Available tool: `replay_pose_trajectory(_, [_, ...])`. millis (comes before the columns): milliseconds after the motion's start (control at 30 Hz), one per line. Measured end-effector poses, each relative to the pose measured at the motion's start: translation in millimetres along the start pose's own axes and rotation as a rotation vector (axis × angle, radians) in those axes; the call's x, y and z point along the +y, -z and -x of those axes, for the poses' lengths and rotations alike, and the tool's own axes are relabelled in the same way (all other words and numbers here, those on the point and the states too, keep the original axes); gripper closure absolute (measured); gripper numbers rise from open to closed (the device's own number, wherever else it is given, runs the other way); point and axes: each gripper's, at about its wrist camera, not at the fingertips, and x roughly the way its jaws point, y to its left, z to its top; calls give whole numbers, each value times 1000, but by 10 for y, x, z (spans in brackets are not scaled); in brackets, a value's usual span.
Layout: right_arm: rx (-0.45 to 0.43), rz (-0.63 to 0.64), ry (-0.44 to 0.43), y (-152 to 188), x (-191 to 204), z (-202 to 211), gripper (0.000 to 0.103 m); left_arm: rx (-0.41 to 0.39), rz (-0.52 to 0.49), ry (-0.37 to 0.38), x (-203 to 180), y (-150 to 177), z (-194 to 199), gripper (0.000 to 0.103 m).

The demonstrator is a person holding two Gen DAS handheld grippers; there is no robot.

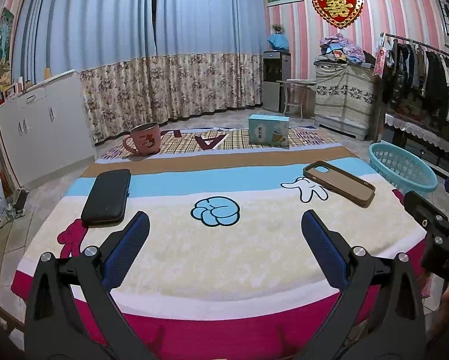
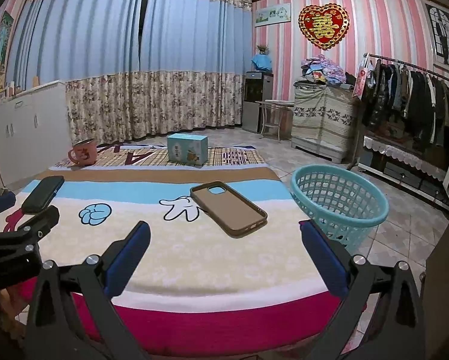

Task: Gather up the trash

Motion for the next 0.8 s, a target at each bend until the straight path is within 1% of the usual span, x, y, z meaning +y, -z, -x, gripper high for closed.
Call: replay_pose_trajectory(800, [-5, 2, 7, -32, 22, 13, 4, -15, -6, -3, 9, -34, 9, 5])
